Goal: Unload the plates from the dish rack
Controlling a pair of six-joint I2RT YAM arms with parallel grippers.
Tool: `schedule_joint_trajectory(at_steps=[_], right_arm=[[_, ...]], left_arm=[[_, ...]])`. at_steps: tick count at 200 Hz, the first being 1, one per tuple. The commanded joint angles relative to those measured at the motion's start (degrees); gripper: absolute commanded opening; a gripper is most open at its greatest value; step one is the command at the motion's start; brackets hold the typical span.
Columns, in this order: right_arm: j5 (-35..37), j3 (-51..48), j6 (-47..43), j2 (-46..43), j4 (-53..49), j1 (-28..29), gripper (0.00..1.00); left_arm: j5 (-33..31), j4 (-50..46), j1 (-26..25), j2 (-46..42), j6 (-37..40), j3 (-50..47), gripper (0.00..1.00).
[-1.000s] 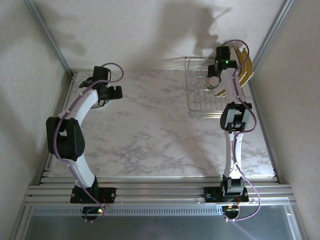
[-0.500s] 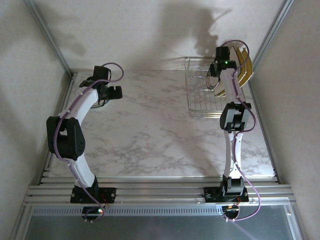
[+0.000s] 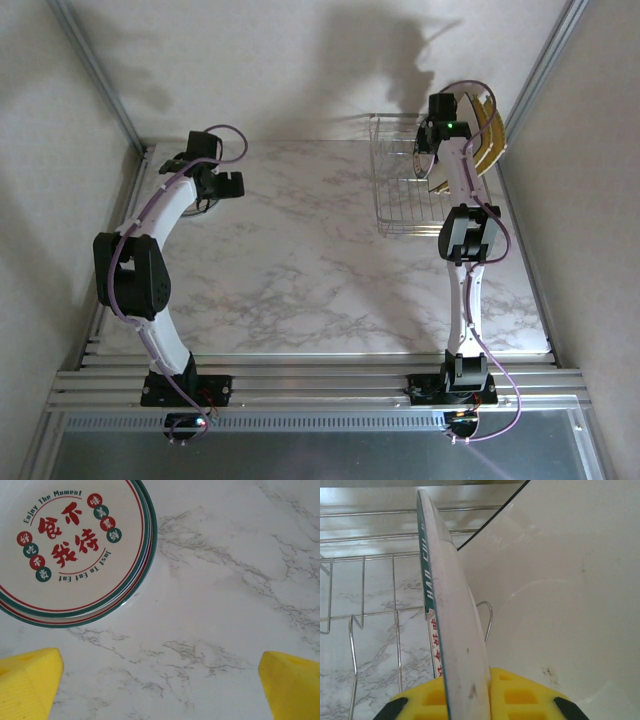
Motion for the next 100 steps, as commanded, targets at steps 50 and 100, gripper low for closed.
schedule_joint_trajectory(at_steps=[50,100], right_arm=[[2.1,-1.1,1.0,-5.9,0.0,1.0,0.00],[4.7,-1.1,0.4,-12.1,-3.2,1.6,0.00]], left_arm=[[-1.1,-1.8,-0.7,-0.1,0.9,1.6,1.00],[-0.9,-1.4,-0.7,-0.5,1.0,0.6,1.00]])
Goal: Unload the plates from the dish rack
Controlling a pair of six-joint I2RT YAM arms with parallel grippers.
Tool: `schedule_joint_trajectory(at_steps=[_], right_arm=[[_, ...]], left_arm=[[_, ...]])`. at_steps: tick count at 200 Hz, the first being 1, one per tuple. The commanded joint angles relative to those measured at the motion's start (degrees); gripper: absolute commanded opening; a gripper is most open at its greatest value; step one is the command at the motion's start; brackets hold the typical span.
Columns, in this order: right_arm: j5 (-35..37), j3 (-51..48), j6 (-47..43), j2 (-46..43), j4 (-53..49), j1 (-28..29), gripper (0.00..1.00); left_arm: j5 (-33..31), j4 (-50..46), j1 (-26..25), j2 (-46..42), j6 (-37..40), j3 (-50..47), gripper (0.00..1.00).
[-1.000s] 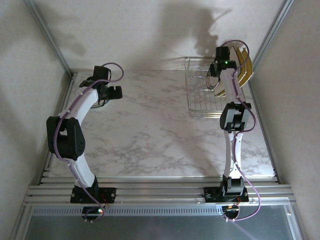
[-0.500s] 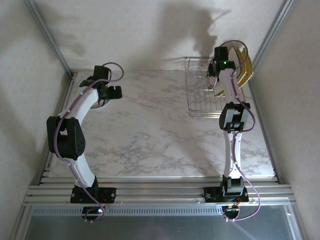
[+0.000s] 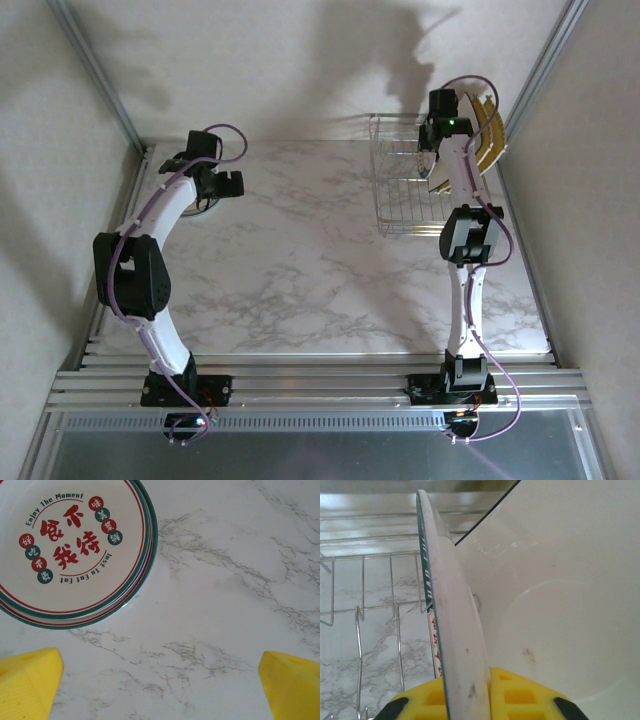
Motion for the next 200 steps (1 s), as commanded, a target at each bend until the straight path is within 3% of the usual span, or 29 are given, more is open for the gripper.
schedule_joint_trajectory(at_steps=[1,132,167,200], right_arm=[[1.7,0.5,0.4,-7.7,-0.9,0.8,0.00],[3.0,-6.4,1.0,-22.4,-6.4,5.3,0.00],[-13.1,-12.1,6.5,-27.5,-6.3,5.2,0.00],[-31.3,-25.5,13.4,-35.6,1.0,4.4,0.00]], left_arm=[[-0.7,-1.4,-0.7,-0.5,1.0,0.5,1.00],[0.1,-0.2,-0.8,-1.2,0.8,-1.4,1.00],[1.3,0.4,-0.8,-1.2,0.4,-1.4,1.00],[2.1,0.9,-1.0,-1.2,0.2,-1.2,1.00]])
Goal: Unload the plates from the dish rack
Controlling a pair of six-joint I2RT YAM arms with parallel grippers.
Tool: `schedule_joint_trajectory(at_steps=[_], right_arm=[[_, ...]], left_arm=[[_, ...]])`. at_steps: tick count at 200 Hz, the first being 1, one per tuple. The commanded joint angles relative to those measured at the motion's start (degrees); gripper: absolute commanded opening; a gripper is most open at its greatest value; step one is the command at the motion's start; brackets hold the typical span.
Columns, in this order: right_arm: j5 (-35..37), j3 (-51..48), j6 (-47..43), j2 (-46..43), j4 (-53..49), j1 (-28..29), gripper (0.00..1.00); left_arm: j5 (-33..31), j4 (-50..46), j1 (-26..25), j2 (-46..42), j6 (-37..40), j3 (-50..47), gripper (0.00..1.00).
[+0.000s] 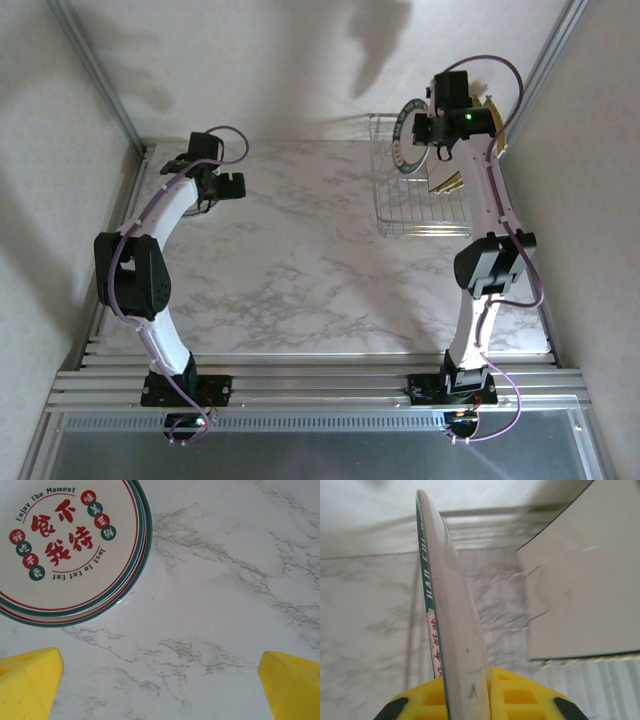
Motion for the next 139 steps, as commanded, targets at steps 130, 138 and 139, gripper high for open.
schedule_joint_trajectory(at_steps=[130,138,139], right_arm=[[-51.5,-56.1,42.5,-22.1,61.8,-1.2,0.00],[-51.6,-56.8,42.8,-22.1,62.5,-1.0,0.00],[-51.6,-56.8,42.8,-22.1,62.5,-1.0,0.00]], left_arm=[[7.1,3.6,-0.6,-1.9,-1.0,-0.8,0.99],[7.7,3.9,-0.7,-2.0,-1.1,-0.8,1.00],[7.8,4.0,-0.7,-2.0,-1.2,-0.8,0.99]])
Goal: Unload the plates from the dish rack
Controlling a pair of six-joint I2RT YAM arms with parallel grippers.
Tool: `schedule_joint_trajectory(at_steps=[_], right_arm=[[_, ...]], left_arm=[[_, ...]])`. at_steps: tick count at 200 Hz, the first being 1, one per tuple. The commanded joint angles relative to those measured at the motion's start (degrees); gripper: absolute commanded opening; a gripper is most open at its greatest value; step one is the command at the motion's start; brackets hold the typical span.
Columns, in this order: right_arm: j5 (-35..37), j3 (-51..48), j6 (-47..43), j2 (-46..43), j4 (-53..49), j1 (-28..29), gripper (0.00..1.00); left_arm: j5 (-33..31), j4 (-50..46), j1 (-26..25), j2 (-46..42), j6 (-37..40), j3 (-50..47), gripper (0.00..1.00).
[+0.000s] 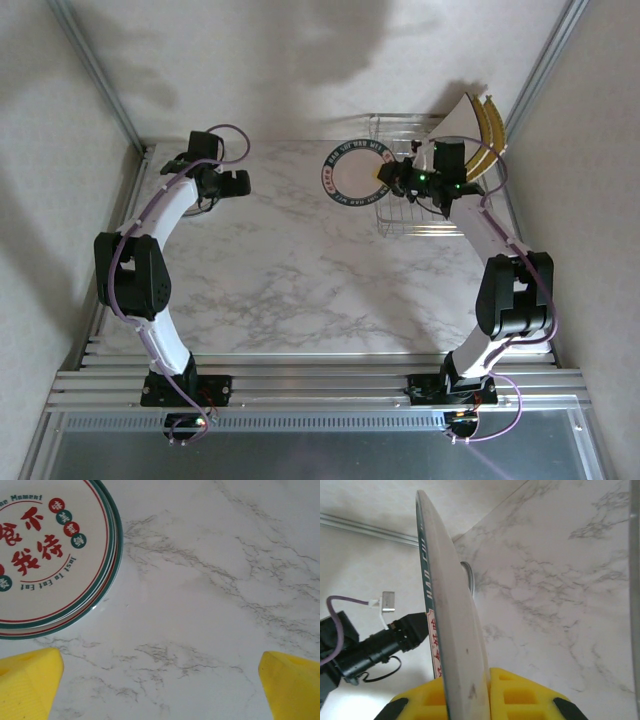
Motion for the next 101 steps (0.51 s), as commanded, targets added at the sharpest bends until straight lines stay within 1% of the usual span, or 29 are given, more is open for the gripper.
schedule_joint_trajectory(at_steps=[1,16,24,38,45,59,70,87,101], right_arm=[[-4.1,-1.4,5.6,-3.2,12.0,0.2,0.00],[-4.3,-2.2,6.0,-3.2,12.9,0.4,0.00],[-4.3,-2.4,6.2,-3.1,13.3,0.5,0.00],[-4.4,-2.6,6.4,-2.8,13.9,0.8,0.00],[-4.4,-2.7,6.5,-2.5,14.1,1.0,0.00],[-4.5,-2.8,7.0,-1.8,15.1,1.6,0.00],[-4.6,-2.7,7.6,-1.2,16.1,2.2,0.00],[-4.7,-2.3,8.7,-0.2,18.0,3.3,0.00],[-4.7,-1.4,9.3,0.9,18.7,4.2,0.00]], left_arm=[[2.6,1.7,-0.6,-2.0,-0.8,-0.7,0.99],[6.0,3.5,-0.6,-2.7,-1.2,-1.2,0.99],[9.4,5.2,-0.6,-3.1,-1.6,-1.7,1.00],[17.8,10.0,-0.6,-4.1,-3.5,-3.1,1.00],[23.9,12.8,-0.6,-4.5,-5.0,-3.9,1.00],[35.6,22.4,-0.6,-5.4,-10.1,-6.9,0.99],[42.5,30.3,-0.9,-5.7,-14.6,-9.1,1.00],[49.6,41.2,-1.5,-5.1,-21.5,-11.7,1.00],[52.7,48.2,-1.9,-4.7,-26.2,-13.2,1.00]])
